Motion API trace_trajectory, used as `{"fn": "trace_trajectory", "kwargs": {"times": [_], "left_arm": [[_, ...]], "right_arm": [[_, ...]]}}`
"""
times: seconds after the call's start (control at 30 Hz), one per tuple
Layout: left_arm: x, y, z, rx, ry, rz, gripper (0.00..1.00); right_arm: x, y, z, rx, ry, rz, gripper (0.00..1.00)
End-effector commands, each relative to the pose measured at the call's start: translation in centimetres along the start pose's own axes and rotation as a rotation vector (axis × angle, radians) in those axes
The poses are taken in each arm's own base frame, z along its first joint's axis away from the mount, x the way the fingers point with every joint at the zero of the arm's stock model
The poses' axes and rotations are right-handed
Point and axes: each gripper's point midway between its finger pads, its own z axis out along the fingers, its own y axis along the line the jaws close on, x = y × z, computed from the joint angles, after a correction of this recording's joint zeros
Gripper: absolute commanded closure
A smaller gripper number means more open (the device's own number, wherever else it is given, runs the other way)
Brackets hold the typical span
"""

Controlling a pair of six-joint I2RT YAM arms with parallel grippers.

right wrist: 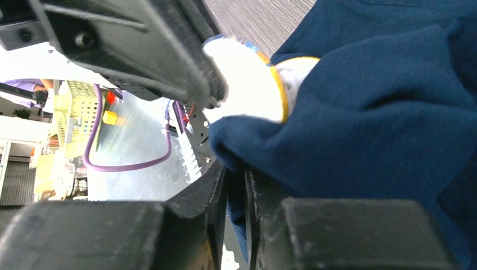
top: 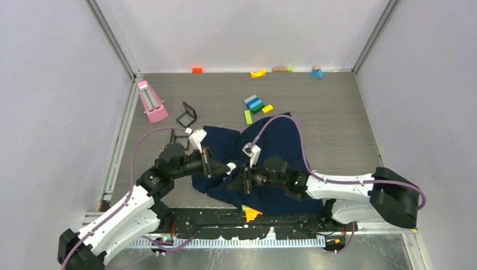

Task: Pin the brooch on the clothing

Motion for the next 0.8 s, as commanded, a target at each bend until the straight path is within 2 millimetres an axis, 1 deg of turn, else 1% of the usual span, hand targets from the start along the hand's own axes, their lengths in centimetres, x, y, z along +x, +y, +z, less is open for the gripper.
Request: {"fn": "trace_trajectory", "kwargs": {"times": [0.0,0.03,0.07,0.1,0.13,0.17,0.2,0.23,0.27,0.33,0.47,0.63,0.7,0.73,0.77], "left_arm": [[-1.3,-2.2,-0.6,0.101,0.03,0.053,1.0],[-1.3,-2.5,-0.7,0.124,0.054,0.053,1.0],[-1.3,-2.8,-0.8,0.148,0.077,0.051,1.0],[-1.4,-3.1,-0.9,0.171,0.099,0.048,1.0],[-1.5,-3.4,-1.1,0.195,0.118,0.046,1.0],[-1.5,-3.7,-1.3,0.218,0.139,0.044,1.0],[-1.7,-4.1,-1.4,0.239,0.156,0.044,1.0],[-1.7,-4.5,-1.7,0.262,0.175,0.048,1.0],[-1.7,-4.8,-1.9,0.282,0.192,0.051,1.0],[-1.8,-5.6,-2.3,0.328,0.225,0.062,1.0],[-1.6,-6.8,-3.2,0.404,0.265,0.101,1.0],[-1.3,-7.5,-3.9,0.451,0.283,0.158,1.0],[-1.2,-7.5,-4.0,0.459,0.291,0.158,1.0],[-1.1,-7.5,-4.0,0.461,0.293,0.158,1.0],[-1.0,-7.4,-4.0,0.462,0.296,0.156,1.0]], "right_arm": [[-3.3,2.6,-1.9,-0.036,-0.106,-0.065,0.72],[-3.5,2.7,-2.8,-0.024,-0.108,-0.085,0.64],[-3.8,2.6,-3.2,-0.005,-0.118,-0.094,0.6],[-4.0,2.7,-4.3,0.006,-0.121,-0.117,0.54],[-4.4,2.7,-4.9,0.015,-0.135,-0.127,0.51],[-4.6,3.0,-5.9,0.013,-0.145,-0.148,0.45],[-5.0,3.1,-6.4,0.015,-0.156,-0.165,0.4],[-5.3,3.6,-7.2,0.006,-0.17,-0.175,0.38],[-5.7,3.8,-7.7,0.002,-0.181,-0.19,0.35],[-6.6,4.9,-9.0,-0.028,-0.229,-0.213,0.31],[-7.8,6.1,-9.8,-0.079,-0.303,-0.242,0.29],[-8.7,6.8,-9.2,-0.103,-0.333,-0.255,0.29],[-8.8,7.2,-8.7,-0.124,-0.322,-0.264,0.29],[-8.7,7.2,-8.2,-0.125,-0.308,-0.266,0.3],[-8.7,7.6,-8.1,-0.142,-0.3,-0.272,0.3]]}}
